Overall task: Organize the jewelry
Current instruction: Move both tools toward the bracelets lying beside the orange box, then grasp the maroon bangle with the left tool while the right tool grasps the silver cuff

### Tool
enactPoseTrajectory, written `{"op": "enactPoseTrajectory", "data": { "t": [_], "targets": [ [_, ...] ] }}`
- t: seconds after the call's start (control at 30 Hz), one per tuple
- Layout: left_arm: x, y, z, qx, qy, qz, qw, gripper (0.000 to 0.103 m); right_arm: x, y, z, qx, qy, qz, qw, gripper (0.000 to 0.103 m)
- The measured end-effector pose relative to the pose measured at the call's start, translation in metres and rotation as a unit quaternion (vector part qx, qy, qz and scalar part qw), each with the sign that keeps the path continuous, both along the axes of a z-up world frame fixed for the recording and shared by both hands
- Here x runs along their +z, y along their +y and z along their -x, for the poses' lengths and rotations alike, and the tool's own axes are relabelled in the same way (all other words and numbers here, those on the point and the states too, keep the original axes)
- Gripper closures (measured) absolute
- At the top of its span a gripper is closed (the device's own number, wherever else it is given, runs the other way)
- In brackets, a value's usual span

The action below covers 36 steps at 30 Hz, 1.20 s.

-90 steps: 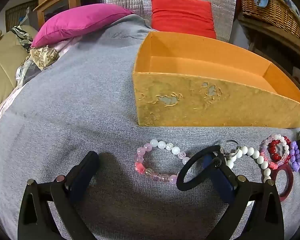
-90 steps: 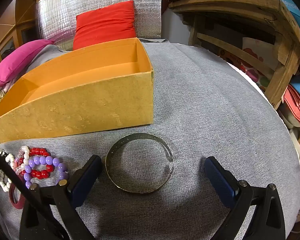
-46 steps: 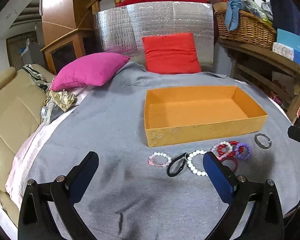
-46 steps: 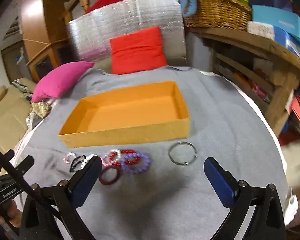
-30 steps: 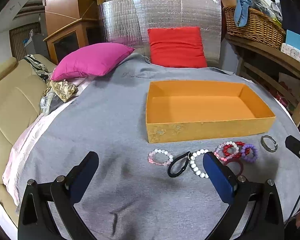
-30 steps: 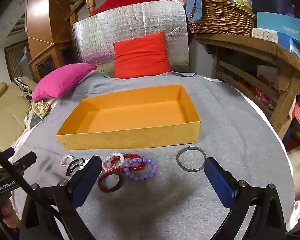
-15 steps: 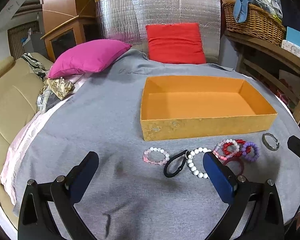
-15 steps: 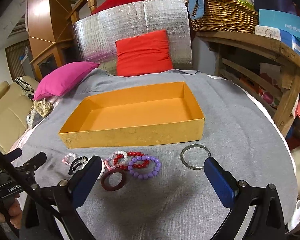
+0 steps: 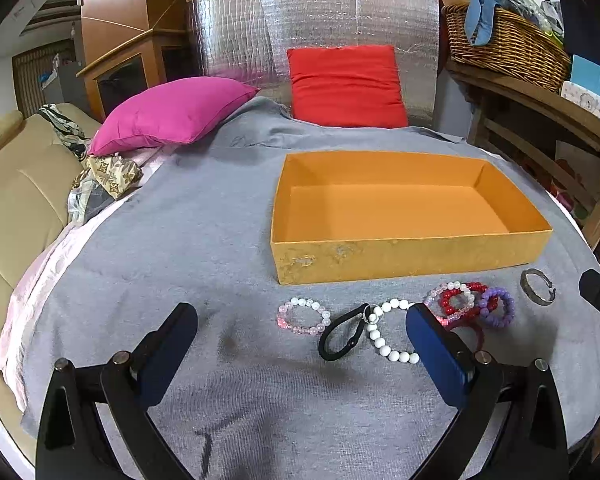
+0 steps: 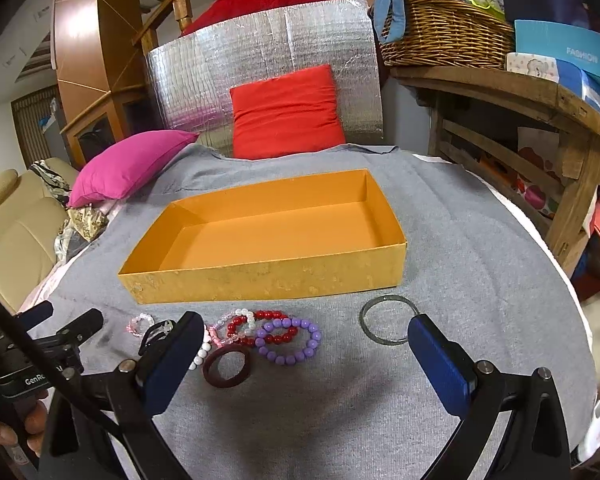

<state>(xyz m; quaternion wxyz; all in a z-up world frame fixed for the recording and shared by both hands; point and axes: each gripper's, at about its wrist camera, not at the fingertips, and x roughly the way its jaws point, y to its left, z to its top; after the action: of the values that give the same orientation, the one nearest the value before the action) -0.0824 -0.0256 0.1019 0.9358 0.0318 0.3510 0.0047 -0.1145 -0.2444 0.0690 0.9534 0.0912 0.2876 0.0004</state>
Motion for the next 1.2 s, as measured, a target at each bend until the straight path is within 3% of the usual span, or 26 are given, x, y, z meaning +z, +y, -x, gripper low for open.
{"op": "enactPoseTrajectory", "data": {
  "t": [0.27,0.43,0.6,0.8,1.03,1.2],
  "targets": [
    [-0.003,-0.001,0.001,-0.002,0.008,0.001,1.0000,0.000,-0.001,0.000,0.001,0.002,0.003,0.001,1.000,0.000],
    [-0.015,-0.001,-0.001,-0.009,0.038,-0.006,0.9992,0.000,-0.006,-0.001,0.000,0.001,0.015,0.013,1.000,0.000],
    [-0.031,-0.004,-0.008,-0.020,0.081,0.013,0.9964,0.000,-0.020,-0.016,-0.006,-0.020,0.052,0.023,0.998,0.000],
    [-0.038,-0.029,-0.009,-0.067,0.098,0.028,0.9925,0.000,-0.044,-0.053,-0.021,-0.052,0.119,-0.013,0.991,0.001],
    [-0.047,-0.063,-0.016,-0.113,0.110,0.031,0.9869,0.000,-0.061,-0.076,-0.052,-0.051,0.157,-0.016,0.986,0.006],
    [-0.057,-0.086,-0.021,-0.149,0.125,0.027,0.9806,0.000,-0.077,-0.080,-0.080,-0.043,0.198,-0.018,0.979,0.016]
  ]
}}
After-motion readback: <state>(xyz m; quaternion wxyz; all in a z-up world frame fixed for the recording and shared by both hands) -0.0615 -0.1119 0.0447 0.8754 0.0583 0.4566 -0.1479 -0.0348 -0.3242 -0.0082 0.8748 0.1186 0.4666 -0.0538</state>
